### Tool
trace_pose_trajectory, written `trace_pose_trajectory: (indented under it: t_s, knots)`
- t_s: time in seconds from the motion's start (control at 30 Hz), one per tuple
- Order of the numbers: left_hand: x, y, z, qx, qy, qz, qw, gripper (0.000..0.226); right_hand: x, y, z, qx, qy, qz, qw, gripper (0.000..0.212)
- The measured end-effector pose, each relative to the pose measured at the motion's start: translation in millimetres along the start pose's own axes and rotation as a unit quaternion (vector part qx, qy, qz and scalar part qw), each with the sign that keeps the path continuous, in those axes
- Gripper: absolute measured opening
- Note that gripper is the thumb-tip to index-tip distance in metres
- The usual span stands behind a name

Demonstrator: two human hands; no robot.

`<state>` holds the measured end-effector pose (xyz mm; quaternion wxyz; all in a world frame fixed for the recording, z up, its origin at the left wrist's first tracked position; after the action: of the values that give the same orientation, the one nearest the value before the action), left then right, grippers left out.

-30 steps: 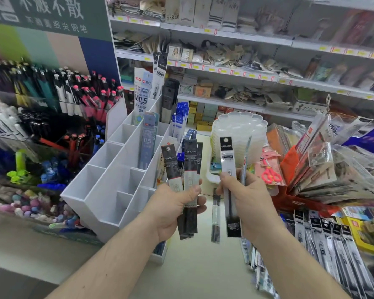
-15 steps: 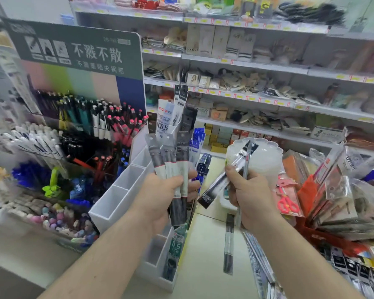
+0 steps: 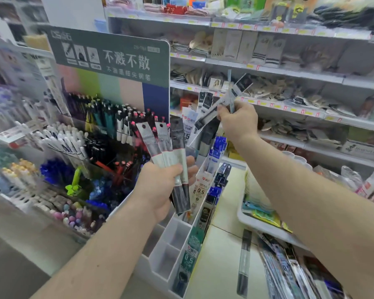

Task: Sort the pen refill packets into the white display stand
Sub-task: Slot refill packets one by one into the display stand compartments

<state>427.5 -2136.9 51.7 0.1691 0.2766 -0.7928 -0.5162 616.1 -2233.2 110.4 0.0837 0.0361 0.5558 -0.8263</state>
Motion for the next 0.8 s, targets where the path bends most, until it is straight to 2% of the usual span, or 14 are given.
trace_pose_trajectory:
  t_s: [0.17,0.33,0.4,0.47,0.6,0.7,0.8]
  knots:
    - [3.7,-1.2,2.1,0.003,-0.009,0.007,1.000,0.023,-24.9,0.8,-29.7,0.154,-0.036,0.029,0.987,0.034]
    - [6.0,0.3,0.0,-0.007,-0.027,0.011,1.000,0.026,-34.1,2.1,-53.6,0.338,-0.101,0.037,0.935,0.035]
    - [6.2,0.2,-0.5,-0.005,-0.029,0.016,0.999,0.025,-36.8,1.5,-57.8,0.355,-0.121,0.020,0.927,0.030]
    - [6.6,-0.5,-0.4,-0.006,-0.033,0.019,0.999,0.022,-39.8,-0.2,-57.5,0.321,-0.125,-0.004,0.939,0.022]
    - [8.6,-2.7,-1.0,-0.013,-0.044,0.021,0.999,0.022,-37.7,-8.3,-43.5,0.175,-0.072,-0.035,0.981,0.015]
    - [12.0,-5.8,-4.4,-0.012,-0.060,0.030,0.998,0.022,-27.2,-8.7,-28.9,0.110,-0.044,-0.049,0.992,0.009]
    - [15.9,-12.5,-8.0,-0.010,-0.077,0.039,0.996,0.022,-5.8,-2.4,-15.0,0.055,-0.056,-0.069,0.994,0.008]
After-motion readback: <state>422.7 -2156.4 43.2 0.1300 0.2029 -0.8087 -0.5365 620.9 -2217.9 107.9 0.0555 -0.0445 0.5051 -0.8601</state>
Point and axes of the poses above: each hand's wrist, its own x-axis away from the middle knuckle, its own z-axis out of the back of the hand, y = z × x, the point moved 3 cm from there along -x, towards the middle knuckle, and after that the axes turned 12 degrees about -z, right-handed, at the moved point
